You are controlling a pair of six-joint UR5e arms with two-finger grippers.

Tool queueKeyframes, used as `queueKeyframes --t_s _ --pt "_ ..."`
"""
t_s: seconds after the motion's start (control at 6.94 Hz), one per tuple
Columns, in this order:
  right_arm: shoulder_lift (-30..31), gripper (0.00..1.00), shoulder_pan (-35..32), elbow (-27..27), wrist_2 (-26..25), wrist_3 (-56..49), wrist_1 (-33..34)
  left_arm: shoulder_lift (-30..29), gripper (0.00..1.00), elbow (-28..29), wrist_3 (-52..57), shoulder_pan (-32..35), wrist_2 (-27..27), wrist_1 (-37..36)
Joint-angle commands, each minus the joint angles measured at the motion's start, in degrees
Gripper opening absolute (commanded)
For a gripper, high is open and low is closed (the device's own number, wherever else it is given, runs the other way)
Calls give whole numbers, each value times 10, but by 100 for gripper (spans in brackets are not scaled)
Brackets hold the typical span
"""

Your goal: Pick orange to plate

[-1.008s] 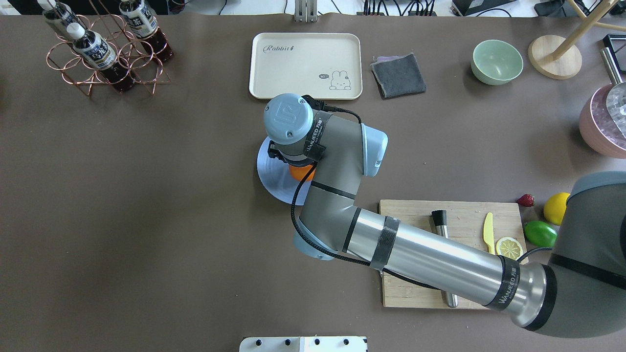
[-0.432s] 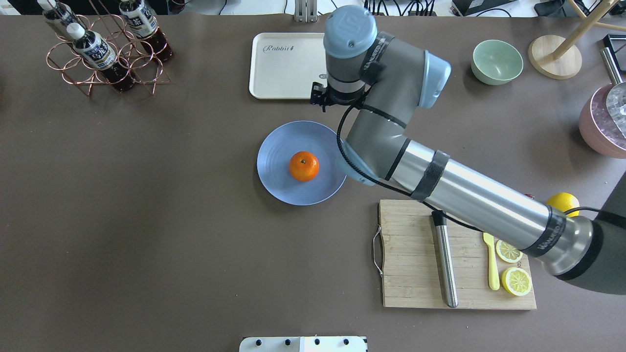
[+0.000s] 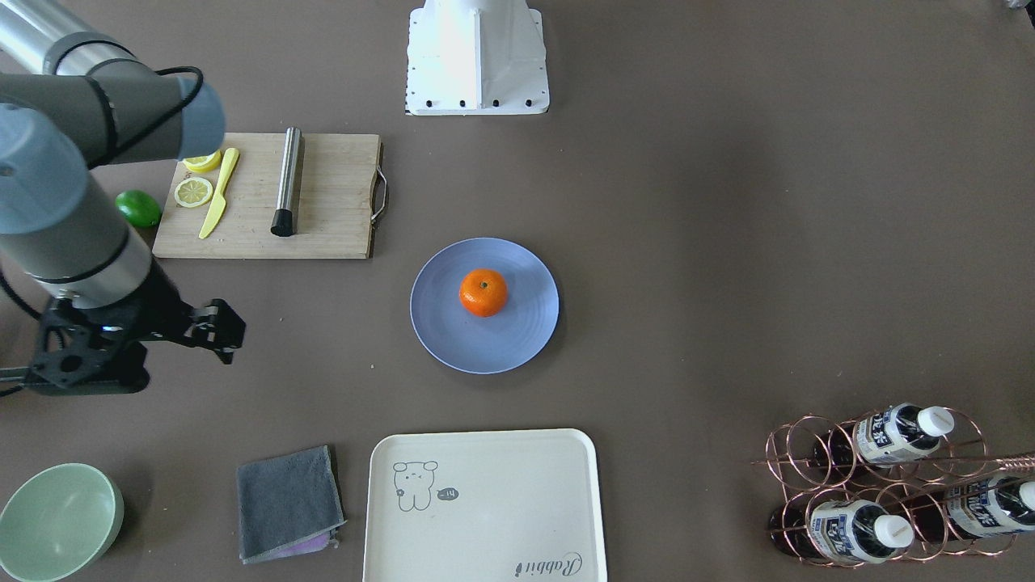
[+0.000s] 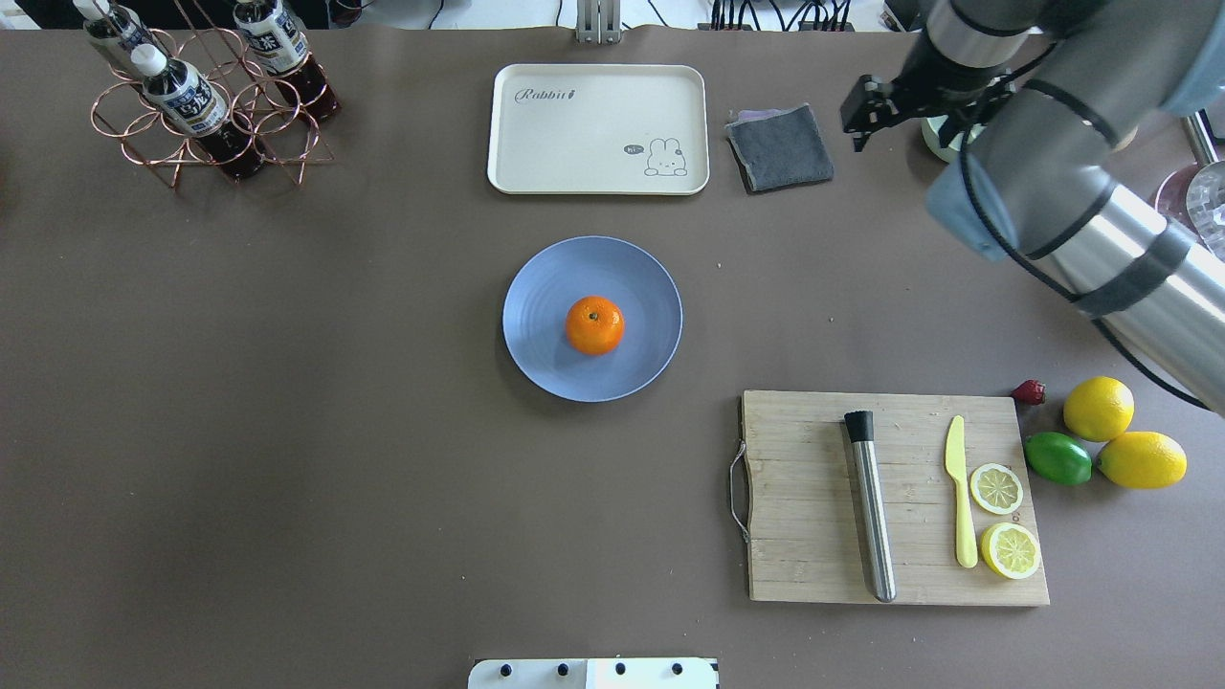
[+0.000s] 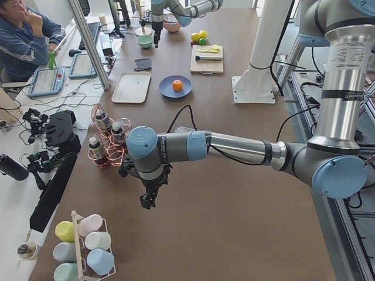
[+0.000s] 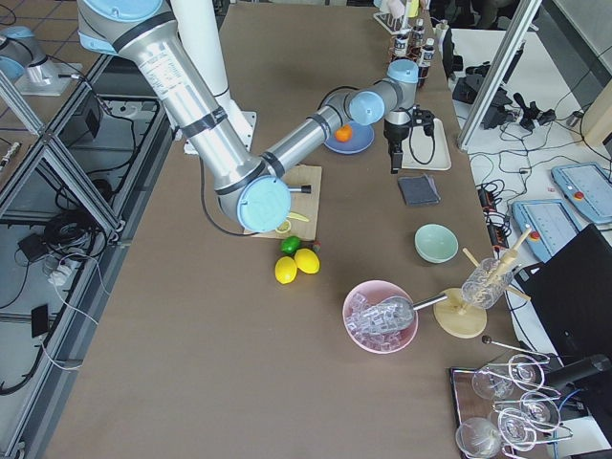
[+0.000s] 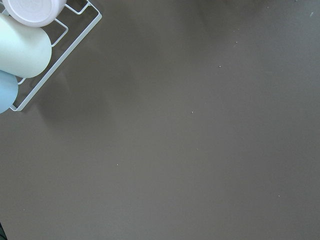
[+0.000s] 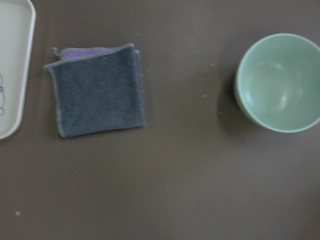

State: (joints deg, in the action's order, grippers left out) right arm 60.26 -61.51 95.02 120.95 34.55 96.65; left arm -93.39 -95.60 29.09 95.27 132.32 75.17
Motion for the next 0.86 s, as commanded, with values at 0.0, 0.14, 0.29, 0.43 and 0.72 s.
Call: queueKeyframes --t_s 0.0,0.14,0.29,0.43,0.72 --pt "142 100 -126 39 37 -258 2 0 99 15 -1 0 0 9" --pt "186 100 -182 34 58 -335 1 0 99 18 -1 0 0 17" --pt "211 100 -232 24 70 -385 6 -1 99 18 -1 0 0 17" --pt "236 100 -265 -10 73 -400 0 -1 99 18 -1 0 0 17" --pt "277 100 -295 -22 71 -396 -1 -1 99 16 -1 0 0 17"
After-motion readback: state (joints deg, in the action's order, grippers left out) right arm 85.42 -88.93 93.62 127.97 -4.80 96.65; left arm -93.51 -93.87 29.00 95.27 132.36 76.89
